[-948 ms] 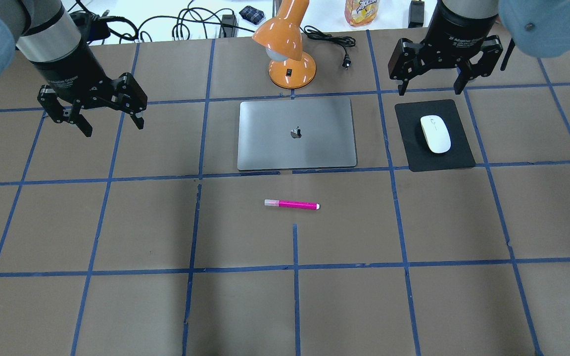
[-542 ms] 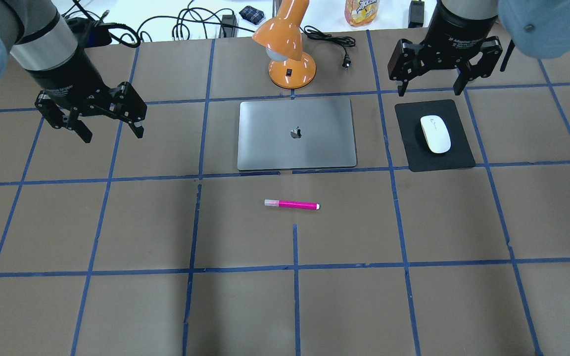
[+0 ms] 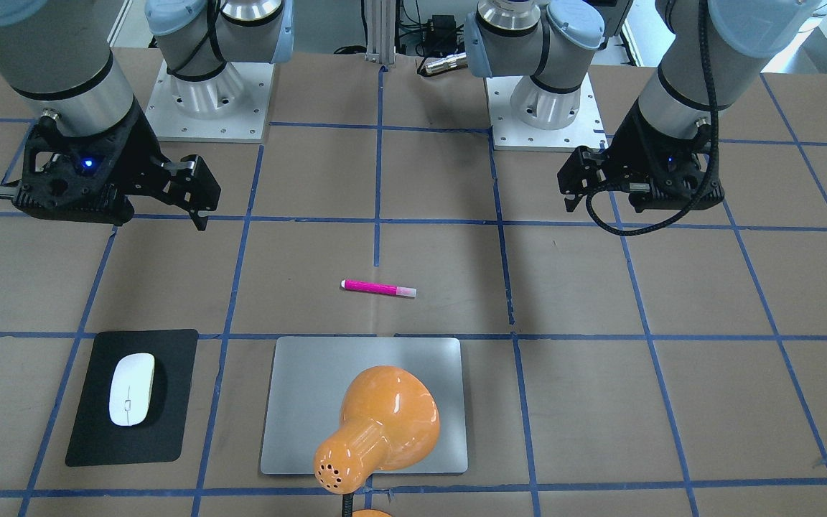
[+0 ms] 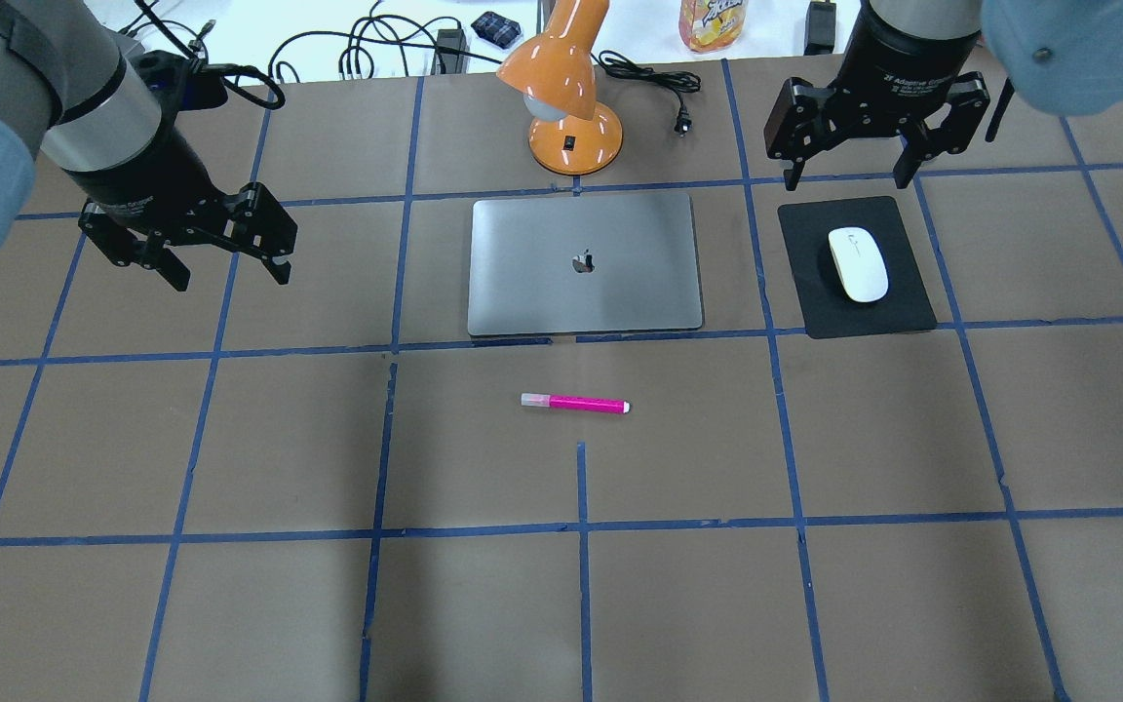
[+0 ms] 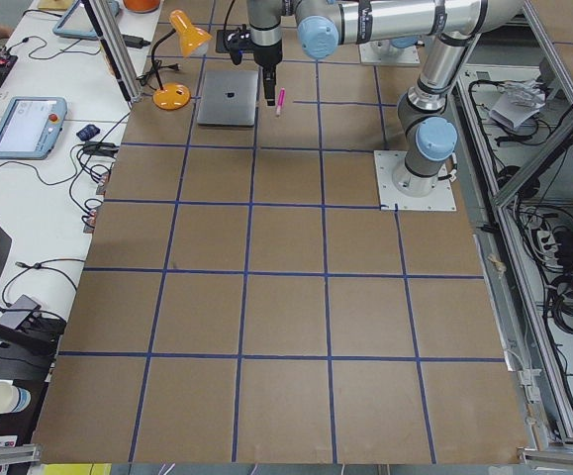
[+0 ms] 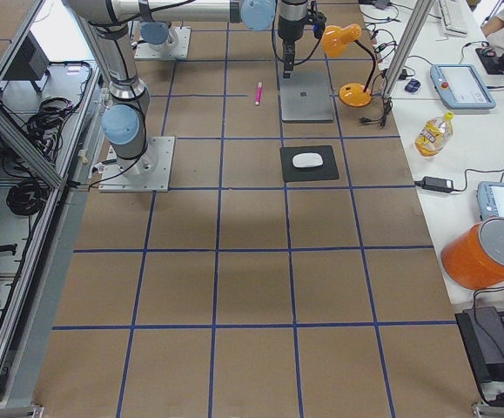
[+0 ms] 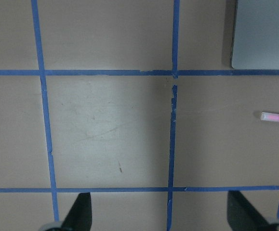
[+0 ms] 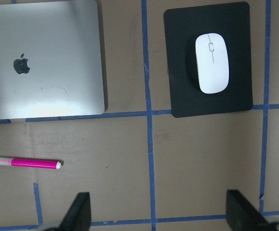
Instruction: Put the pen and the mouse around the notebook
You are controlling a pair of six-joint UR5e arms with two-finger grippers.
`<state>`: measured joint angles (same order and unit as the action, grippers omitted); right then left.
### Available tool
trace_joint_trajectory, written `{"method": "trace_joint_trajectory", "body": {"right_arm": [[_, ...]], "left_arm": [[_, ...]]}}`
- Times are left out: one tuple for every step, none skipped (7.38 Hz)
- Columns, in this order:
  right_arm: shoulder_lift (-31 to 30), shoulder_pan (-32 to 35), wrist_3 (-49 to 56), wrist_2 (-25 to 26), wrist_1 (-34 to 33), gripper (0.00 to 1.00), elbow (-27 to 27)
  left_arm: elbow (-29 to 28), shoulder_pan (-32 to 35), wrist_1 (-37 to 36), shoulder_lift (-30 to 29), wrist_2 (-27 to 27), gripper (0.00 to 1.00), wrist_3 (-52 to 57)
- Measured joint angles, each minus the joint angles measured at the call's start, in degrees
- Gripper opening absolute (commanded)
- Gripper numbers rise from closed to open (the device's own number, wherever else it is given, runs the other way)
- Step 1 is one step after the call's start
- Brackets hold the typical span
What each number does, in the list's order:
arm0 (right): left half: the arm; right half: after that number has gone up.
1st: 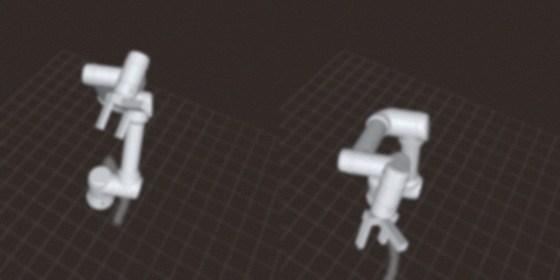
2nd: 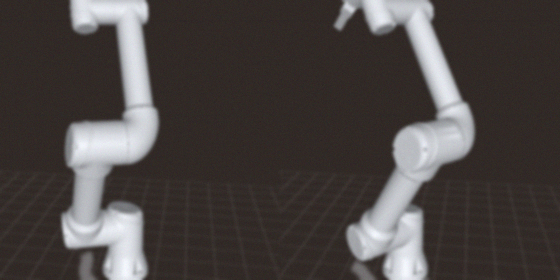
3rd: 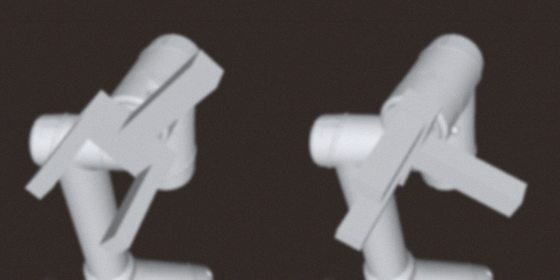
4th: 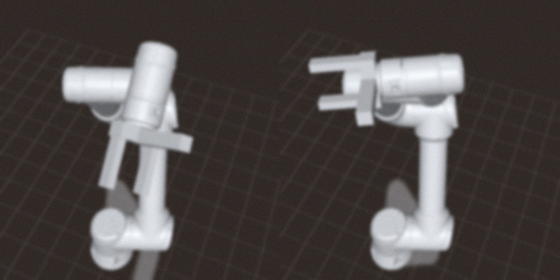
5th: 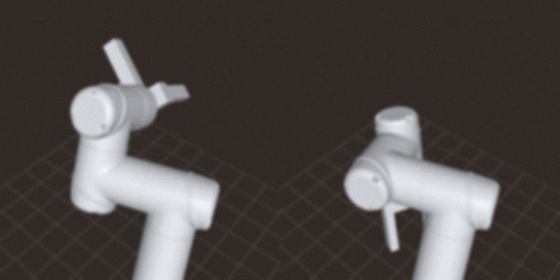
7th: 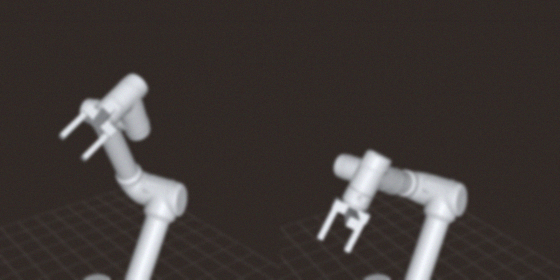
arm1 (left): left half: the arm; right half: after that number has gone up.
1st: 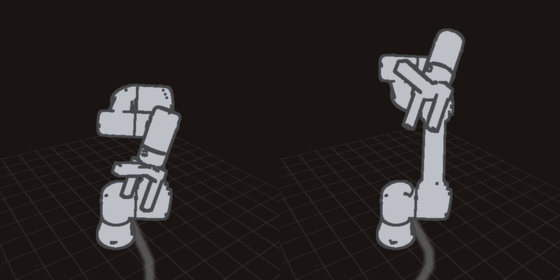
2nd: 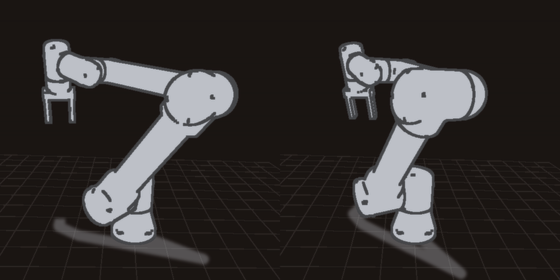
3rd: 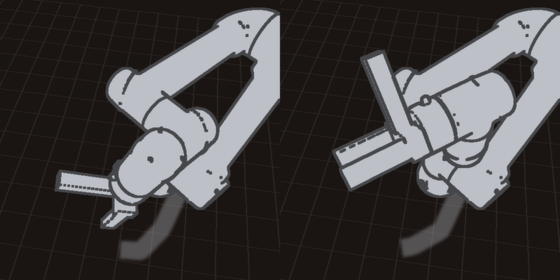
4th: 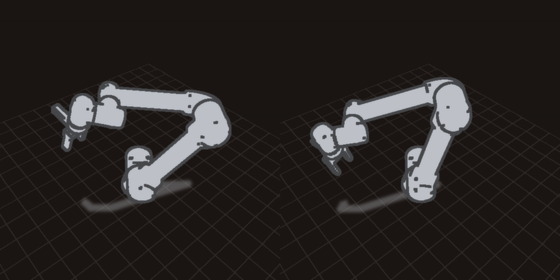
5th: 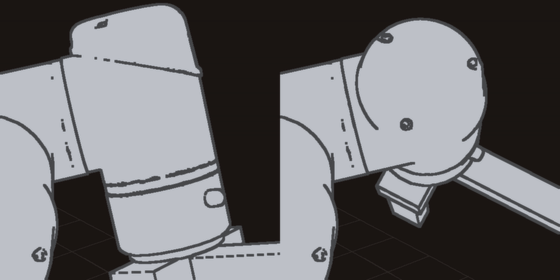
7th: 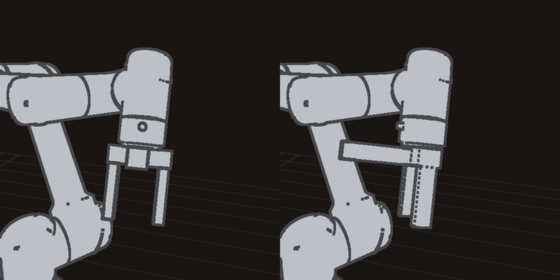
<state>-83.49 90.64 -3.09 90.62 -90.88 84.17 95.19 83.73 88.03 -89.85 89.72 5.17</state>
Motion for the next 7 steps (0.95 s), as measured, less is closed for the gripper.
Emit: {"method": "trace_joint_trajectory", "body": {"right_arm": [[0.00, 0.07, -0.04, -0.02, 0.00, 1.00, 0.02], [0.00, 0.17, -0.04, -0.06, 0.00, 1.00, 0.03], [0.00, 0.20, -0.01, -0.08, 0.00, 1.00, 0.03], [0.00, 0.22, 0.00, -0.08, 0.00, 1.00, 0.03], [0.00, 0.23, 0.01, -0.07, 0.00, 1.00, 0.03], [0.00, 0.22, 0.00, -0.03, 0.00, 1.00, 0.03], [0.00, 0.21, -0.04, -0.01, 0.00, 1.00, 0.03]], "left_arm": [[0.13, 0.33, -0.19, 0.26, -0.09, 1.00, -0.60], [0.26, 0.93, -0.07, 0.39, -0.12, 1.00, -1.69], [0.33, 1.46, 0.24, 0.62, -0.01, 1.00, -2.73], [0.37, 1.73, 0.44, 1.00, 0.08, 1.00, -3.08], [0.40, 1.82, 0.52, 1.26, 0.17, 1.00, -3.14], [0.44, 1.83, 0.55, 1.35, 0.25, 1.00, -3.13], [0.54, 1.82, 0.54, 1.35, 0.29, 1.00, -3.09]]}}
